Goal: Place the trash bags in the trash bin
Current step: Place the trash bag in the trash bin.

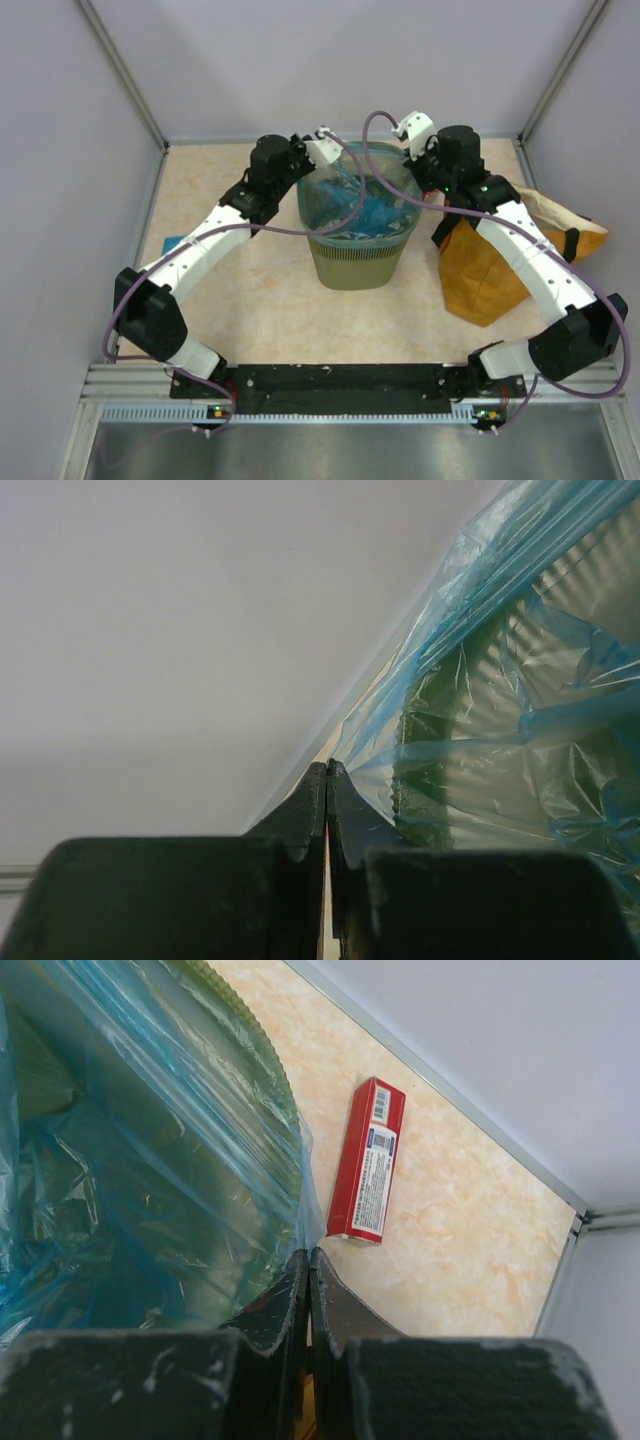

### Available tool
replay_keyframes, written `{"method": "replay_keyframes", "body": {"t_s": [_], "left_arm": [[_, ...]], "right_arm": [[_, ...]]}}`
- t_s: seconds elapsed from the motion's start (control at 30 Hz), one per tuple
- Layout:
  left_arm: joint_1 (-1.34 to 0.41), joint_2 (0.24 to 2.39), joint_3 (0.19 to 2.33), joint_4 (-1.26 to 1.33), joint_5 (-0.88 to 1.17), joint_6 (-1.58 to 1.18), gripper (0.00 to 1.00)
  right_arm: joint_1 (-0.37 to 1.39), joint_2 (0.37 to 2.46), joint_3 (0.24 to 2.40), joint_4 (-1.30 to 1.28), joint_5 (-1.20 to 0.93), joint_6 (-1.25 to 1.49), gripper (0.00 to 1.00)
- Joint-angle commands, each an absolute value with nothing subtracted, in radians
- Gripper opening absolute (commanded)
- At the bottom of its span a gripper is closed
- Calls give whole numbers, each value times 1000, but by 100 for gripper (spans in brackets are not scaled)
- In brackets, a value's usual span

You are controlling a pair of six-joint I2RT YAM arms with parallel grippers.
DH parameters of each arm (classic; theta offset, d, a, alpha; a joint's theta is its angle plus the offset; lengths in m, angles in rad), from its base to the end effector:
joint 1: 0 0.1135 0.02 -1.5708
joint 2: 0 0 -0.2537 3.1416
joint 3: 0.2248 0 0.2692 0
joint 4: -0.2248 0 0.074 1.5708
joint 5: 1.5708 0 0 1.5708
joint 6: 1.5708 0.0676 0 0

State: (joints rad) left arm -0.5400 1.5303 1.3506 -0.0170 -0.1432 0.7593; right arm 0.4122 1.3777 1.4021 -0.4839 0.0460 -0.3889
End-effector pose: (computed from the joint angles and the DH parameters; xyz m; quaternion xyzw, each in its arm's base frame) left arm 0.3625 -0.2060 0.3516 0.4303 0.6415 0.1242 0.6228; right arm 0.3302 0.1410 0.3661 -0.3200 0.7868 -0.0134 0.5275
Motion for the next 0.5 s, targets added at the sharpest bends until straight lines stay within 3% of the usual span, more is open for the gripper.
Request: {"method": "replay_keyframes", "body": {"t_s": [0.0, 0.33, 0.47], "left_arm": [[-538, 1513, 1324, 44, -107, 758, 0], [-537, 1511, 1295, 48, -89, 767, 0], [-537, 1506, 1289, 44, -81, 759, 16]], "right_arm": [[387, 1368, 1367, -428, 26, -379, 0], [367, 1359, 1321, -411, 3, -383, 0], [362, 1341, 1296, -405, -29, -383, 0]]}}
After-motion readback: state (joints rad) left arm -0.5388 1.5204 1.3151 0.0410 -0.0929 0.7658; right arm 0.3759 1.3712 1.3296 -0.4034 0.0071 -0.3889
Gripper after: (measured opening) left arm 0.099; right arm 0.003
